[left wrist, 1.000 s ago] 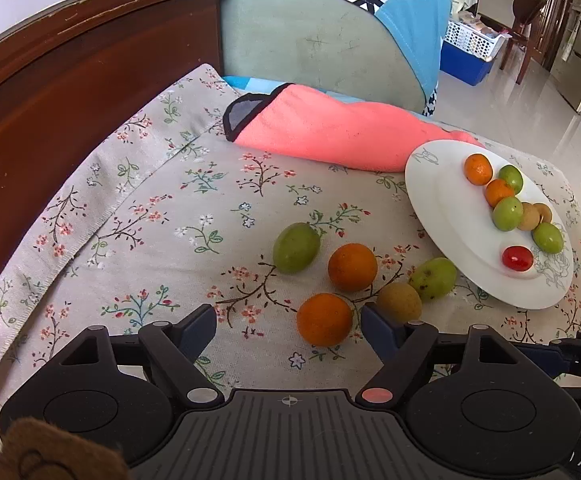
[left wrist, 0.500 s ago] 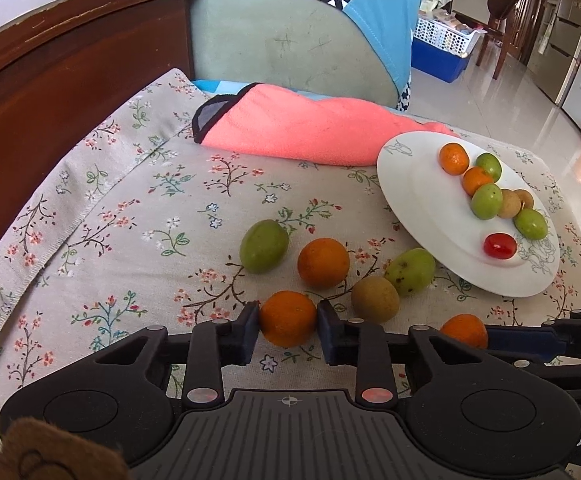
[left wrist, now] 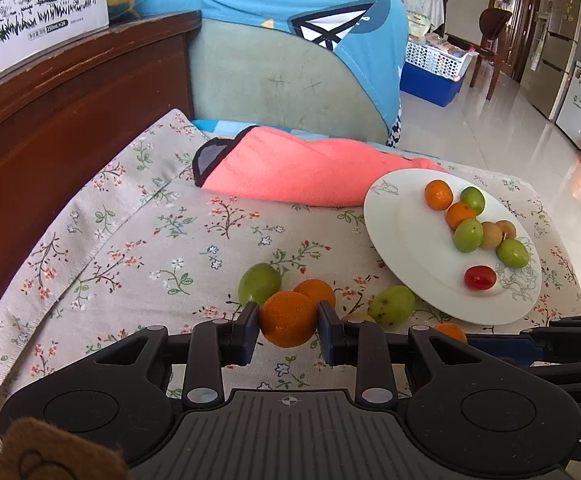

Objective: Organize fruits
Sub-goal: 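Carry both tangerines over the plate and open both tools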

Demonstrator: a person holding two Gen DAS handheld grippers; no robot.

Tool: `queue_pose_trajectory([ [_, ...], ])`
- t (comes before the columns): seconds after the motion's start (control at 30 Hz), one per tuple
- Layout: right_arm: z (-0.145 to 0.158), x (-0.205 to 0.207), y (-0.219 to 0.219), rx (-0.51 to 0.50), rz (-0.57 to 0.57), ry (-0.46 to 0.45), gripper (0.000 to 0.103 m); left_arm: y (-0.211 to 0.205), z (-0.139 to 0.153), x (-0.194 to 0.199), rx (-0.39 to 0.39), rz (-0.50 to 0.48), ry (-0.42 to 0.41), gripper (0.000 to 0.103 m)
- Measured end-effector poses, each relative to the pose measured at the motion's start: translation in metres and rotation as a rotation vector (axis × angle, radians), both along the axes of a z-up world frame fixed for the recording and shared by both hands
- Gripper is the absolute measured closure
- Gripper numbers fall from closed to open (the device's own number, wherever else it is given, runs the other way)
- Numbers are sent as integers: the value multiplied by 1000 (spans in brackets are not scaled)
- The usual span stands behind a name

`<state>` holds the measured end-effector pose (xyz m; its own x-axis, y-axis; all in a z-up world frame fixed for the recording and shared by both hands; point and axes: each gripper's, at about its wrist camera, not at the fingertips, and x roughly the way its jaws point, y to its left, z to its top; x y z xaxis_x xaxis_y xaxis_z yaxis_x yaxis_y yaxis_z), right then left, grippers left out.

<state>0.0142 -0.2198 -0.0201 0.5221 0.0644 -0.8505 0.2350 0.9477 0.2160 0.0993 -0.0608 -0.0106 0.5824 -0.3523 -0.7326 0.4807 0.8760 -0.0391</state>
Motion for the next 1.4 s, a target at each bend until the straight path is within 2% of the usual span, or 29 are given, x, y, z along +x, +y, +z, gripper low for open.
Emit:
queue_pose_trajectory([
  [0.23,11,1,-6,-7,-12,-35,74,-3,10,-1,-13,-12,-40,75],
  [0.43,31,2,-22,-24,-51,-101,74,-10,27,-2,-50,-29,-104,75],
  [0.77,62,-4,-64,-56,-194,-197,74,-38,40,3,-99,-76,-143,75],
  [0.93,58,-3,-79,-37,-263,-186,74,-55,32,6,-82,-107,-134,74],
  [1.13,40,1,-89,33,-327,-131,74,-73,20,12,-77,-137,-103,74],
  [1.4,27,5,-94,22,-408,-88,74,-93,2,21,-61,-149,-51,74],
])
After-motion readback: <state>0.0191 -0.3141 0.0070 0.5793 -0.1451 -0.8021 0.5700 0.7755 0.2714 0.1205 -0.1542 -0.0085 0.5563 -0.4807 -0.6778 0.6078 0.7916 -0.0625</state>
